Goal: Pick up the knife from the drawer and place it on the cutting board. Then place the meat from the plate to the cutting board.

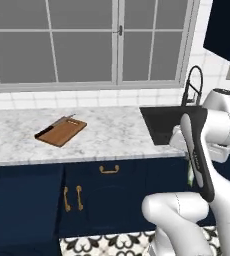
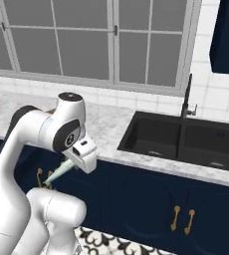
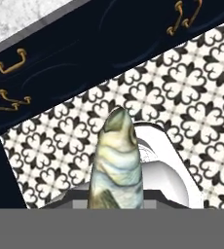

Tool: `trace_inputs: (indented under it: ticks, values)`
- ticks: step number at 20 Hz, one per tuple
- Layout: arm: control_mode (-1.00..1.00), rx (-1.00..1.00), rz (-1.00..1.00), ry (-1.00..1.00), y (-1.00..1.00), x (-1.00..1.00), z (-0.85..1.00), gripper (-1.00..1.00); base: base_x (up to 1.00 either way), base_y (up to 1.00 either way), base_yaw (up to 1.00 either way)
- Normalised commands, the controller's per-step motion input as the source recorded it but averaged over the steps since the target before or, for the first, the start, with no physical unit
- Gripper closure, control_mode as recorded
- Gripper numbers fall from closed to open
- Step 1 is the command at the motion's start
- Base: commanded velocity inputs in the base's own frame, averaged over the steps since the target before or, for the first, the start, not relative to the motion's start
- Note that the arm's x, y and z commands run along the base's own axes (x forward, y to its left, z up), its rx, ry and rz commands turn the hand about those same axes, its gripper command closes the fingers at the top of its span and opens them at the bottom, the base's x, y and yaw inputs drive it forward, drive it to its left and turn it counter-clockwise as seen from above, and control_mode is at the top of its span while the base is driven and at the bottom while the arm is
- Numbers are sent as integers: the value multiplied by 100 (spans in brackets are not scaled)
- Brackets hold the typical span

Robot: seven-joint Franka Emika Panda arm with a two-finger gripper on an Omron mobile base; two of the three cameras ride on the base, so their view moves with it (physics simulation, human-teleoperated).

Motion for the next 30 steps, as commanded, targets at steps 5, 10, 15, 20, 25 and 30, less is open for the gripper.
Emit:
trace_inputs:
  ticks: [5, 10, 15, 20, 25, 30]
  values:
    - [100, 0, 0, 0, 0, 0, 0, 100, 73, 53, 15]
    - [100, 0, 0, 0, 0, 0, 0, 100, 48, 66, 28]
    - [100, 0, 0, 0, 0, 0, 0, 100, 25, 28, 36]
    - [100, 0, 0, 0, 0, 0, 0, 100, 33, 0, 46]
    - [100, 0, 0, 0, 0, 0, 0, 100, 40, -9, 41]
    - [100, 0, 0, 0, 0, 0, 0, 100, 20, -66, 35]
